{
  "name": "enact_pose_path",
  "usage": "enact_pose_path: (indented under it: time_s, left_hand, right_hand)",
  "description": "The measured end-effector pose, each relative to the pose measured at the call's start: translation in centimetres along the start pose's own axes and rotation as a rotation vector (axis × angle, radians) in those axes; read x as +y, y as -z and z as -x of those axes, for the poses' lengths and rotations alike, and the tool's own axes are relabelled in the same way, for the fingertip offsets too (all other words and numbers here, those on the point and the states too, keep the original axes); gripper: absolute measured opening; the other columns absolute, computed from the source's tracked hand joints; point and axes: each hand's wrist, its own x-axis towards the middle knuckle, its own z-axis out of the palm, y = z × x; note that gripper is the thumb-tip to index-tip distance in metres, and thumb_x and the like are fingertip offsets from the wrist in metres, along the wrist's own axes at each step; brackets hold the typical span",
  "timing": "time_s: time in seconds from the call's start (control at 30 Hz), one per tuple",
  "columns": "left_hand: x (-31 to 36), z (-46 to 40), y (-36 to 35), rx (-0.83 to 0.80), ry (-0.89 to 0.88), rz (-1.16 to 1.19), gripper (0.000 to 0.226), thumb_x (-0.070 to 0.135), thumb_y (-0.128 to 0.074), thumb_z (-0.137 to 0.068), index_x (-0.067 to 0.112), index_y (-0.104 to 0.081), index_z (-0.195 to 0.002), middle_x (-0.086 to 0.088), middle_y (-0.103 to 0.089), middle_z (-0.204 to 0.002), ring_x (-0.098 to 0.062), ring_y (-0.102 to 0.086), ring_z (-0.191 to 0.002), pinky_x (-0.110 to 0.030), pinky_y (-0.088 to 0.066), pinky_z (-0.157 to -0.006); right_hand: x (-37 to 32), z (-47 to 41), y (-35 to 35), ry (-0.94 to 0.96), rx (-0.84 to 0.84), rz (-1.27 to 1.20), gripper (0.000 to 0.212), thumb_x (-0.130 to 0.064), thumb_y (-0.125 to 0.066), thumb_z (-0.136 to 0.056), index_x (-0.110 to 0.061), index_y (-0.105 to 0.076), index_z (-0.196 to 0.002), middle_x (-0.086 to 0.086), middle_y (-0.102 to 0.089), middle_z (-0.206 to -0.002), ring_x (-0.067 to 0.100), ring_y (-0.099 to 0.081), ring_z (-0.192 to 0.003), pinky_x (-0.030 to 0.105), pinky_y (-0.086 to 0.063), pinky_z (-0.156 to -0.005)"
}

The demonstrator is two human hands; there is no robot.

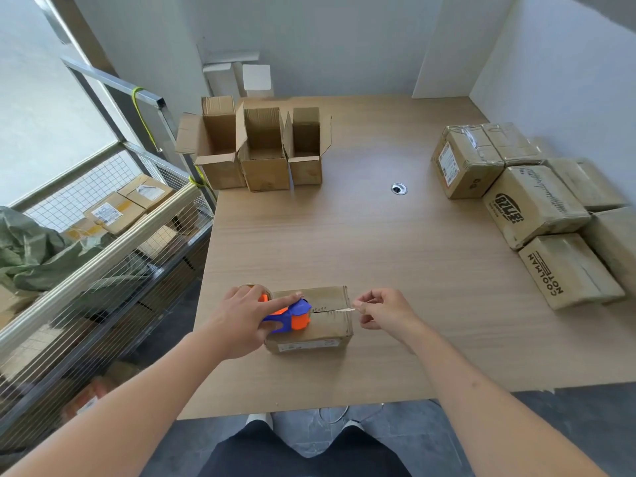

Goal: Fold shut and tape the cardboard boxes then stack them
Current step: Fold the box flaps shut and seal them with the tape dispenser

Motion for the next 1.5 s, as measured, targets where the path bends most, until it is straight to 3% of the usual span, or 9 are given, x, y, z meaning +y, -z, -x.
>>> enact_pose_path:
  time_s: [0.47,0.63,0.77,0.93,1.07,1.13,1.23,1.37,1.5]
  left_hand:
    - [0.4,-2.3,1.6,-0.175,0.039,-0.008,0.064,0.045,-0.041,-0.102,0.07,-0.005,-0.149,0.007,-0.051,-0.112,-0.018,-0.049,-0.106,-0.037,-0.034,-0.104]
    - [0.7,-2.9,2.2,-0.205,0.043,-0.013,0.062,0.047,-0.04,-0.103,0.071,-0.004,-0.148,0.006,-0.05,-0.111,-0.019,-0.049,-0.106,-0.038,-0.034,-0.104]
    - [0.8,-2.7,1.9,-0.203,0.046,-0.01,0.064,0.045,-0.041,-0.103,0.072,-0.003,-0.147,0.006,-0.05,-0.11,-0.02,-0.048,-0.105,-0.037,-0.034,-0.103]
    - [0.8,-2.4,1.4,-0.178,0.039,-0.02,0.068,0.044,-0.043,-0.102,0.073,0.0,-0.146,0.006,-0.048,-0.109,-0.018,-0.048,-0.105,-0.038,-0.034,-0.103]
    - [0.7,-2.4,1.2,-0.181,0.035,-0.019,0.069,0.046,-0.041,-0.102,0.074,0.006,-0.144,0.007,-0.047,-0.109,-0.018,-0.048,-0.105,-0.039,-0.036,-0.103]
    - [0.7,-2.5,1.2,-0.187,0.026,-0.021,0.068,0.047,-0.04,-0.102,0.074,0.007,-0.144,0.007,-0.047,-0.108,-0.018,-0.048,-0.103,-0.038,-0.037,-0.102]
    - [0.5,-2.5,1.5,-0.207,0.014,-0.025,0.065,0.048,-0.039,-0.103,0.071,0.004,-0.147,0.006,-0.048,-0.106,-0.018,-0.047,-0.098,-0.037,-0.038,-0.097]
    - [0.0,-3.1,2.7,-0.295,-0.002,0.047,0.057,0.055,-0.039,-0.102,0.072,-0.008,-0.147,0.007,-0.048,-0.099,-0.02,-0.05,-0.095,-0.037,-0.04,-0.092]
    - [-1.0,-3.0,3.6,-0.378,-0.005,0.308,0.047,0.054,-0.04,-0.104,0.072,-0.024,-0.144,0.011,-0.063,-0.116,-0.018,-0.058,-0.094,-0.042,-0.049,-0.089]
  right_hand:
    - [3.2,-4.3,0.0,-0.168,-0.07,-0.043,0.007,-0.009,-0.075,-0.091,-0.004,-0.071,-0.092,0.009,-0.067,-0.083,0.016,-0.063,-0.057,0.032,-0.061,-0.063]
    - [4.5,-4.8,-0.4,-0.162,-0.086,-0.144,0.013,-0.009,-0.078,-0.089,0.0,-0.071,-0.096,-0.006,-0.074,-0.07,0.017,-0.064,-0.059,0.03,-0.059,-0.061]
    - [5.7,-4.6,-0.7,-0.161,-0.076,-0.334,0.018,-0.009,-0.087,-0.078,-0.006,-0.08,-0.094,0.01,-0.075,-0.083,0.018,-0.067,-0.065,0.033,-0.061,-0.066]
    - [6.8,-3.8,-2.0,-0.215,0.082,-0.439,0.039,-0.02,-0.094,-0.069,-0.017,-0.078,-0.105,0.002,-0.078,-0.096,0.025,-0.072,-0.085,0.039,-0.064,-0.07]
    - [6.0,-3.3,-4.1,-0.085,0.158,-0.488,0.027,-0.014,-0.072,-0.095,-0.018,-0.074,-0.121,0.002,-0.075,-0.115,0.016,-0.07,-0.093,0.025,-0.06,-0.078]
    - [4.7,-2.8,-5.9,0.076,0.228,-0.373,0.033,-0.017,-0.056,-0.103,-0.021,-0.065,-0.135,-0.007,-0.065,-0.136,0.006,-0.061,-0.12,0.014,-0.049,-0.094]
    - [3.4,-2.3,-8.8,0.268,0.191,0.009,0.043,-0.029,-0.037,-0.111,-0.029,-0.046,-0.153,-0.01,-0.03,-0.164,0.003,-0.025,-0.15,0.02,-0.024,-0.116]
    - [3.9,-2.1,-9.6,0.309,0.261,0.398,0.045,-0.037,-0.027,-0.111,-0.039,-0.037,-0.155,-0.014,-0.011,-0.17,0.012,-0.029,-0.149,0.038,-0.037,-0.113]
    - [4.0,-2.2,-9.9,0.319,0.296,0.528,0.047,-0.037,-0.025,-0.11,-0.038,-0.034,-0.156,-0.013,-0.01,-0.17,0.016,-0.032,-0.149,0.043,-0.037,-0.113]
